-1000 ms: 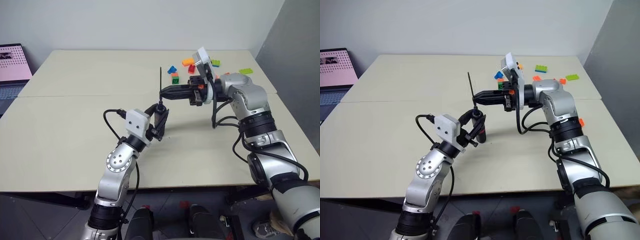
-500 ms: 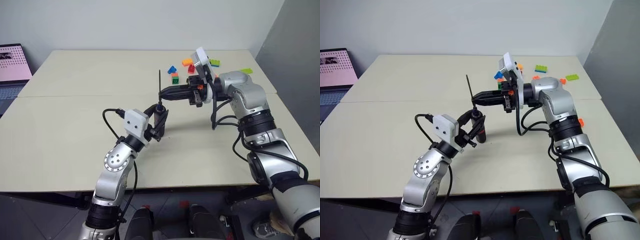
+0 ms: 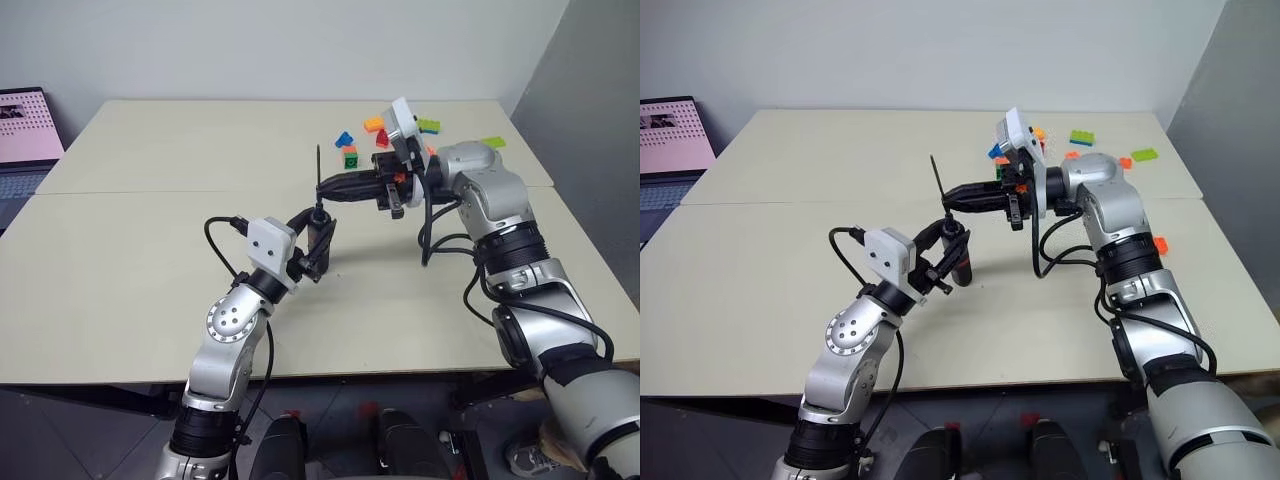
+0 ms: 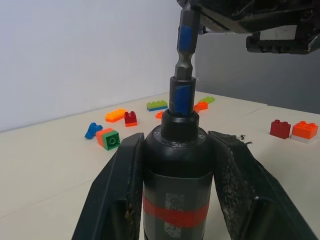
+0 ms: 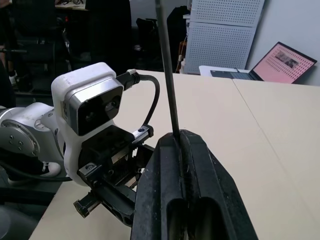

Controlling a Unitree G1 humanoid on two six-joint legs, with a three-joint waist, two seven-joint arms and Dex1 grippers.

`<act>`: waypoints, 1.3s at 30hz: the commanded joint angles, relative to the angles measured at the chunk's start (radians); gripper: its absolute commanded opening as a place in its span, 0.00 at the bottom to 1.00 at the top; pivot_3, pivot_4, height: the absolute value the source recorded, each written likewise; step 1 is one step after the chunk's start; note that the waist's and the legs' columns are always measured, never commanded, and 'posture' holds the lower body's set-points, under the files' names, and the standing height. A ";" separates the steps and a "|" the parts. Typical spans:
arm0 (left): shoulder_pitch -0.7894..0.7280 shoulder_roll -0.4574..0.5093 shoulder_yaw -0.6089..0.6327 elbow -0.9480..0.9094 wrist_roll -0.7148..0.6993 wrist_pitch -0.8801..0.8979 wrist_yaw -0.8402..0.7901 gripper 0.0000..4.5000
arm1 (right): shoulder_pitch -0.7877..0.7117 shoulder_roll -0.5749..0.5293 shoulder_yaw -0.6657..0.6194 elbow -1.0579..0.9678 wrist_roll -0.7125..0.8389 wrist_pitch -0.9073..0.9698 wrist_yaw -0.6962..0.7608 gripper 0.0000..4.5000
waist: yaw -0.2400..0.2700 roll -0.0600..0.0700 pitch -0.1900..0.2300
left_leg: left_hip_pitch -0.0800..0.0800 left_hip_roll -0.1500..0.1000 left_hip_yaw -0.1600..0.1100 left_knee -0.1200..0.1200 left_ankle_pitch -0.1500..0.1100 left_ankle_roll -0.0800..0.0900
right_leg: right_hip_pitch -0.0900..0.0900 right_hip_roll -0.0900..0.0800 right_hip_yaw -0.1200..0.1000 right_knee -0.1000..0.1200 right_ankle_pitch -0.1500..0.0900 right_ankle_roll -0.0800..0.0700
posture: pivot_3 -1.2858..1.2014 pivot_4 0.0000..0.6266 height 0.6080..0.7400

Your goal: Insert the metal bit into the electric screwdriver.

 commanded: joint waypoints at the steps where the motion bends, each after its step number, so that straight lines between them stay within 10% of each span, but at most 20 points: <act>1: -0.030 0.004 0.021 -0.022 -0.010 -0.008 0.001 0.36 | 0.031 -0.005 0.065 0.013 -0.057 0.044 0.015 0.00 | 0.000 0.000 0.000 | 0.000 0.000 0.000 0.000 0.000 0.000 | 0.000 0.000 0.000 0.000 0.000 0.000 | 0.52 0.24 1.00; 39: -0.050 0.027 0.045 -0.009 -0.044 -0.015 -0.038 0.36 | -0.077 0.018 0.067 0.231 -0.052 0.032 0.149 0.00 | -0.001 0.000 0.000 | 0.001 0.000 0.000 0.000 0.000 0.000 | 0.001 0.000 0.000 0.000 0.000 0.000 | 0.52 0.24 1.00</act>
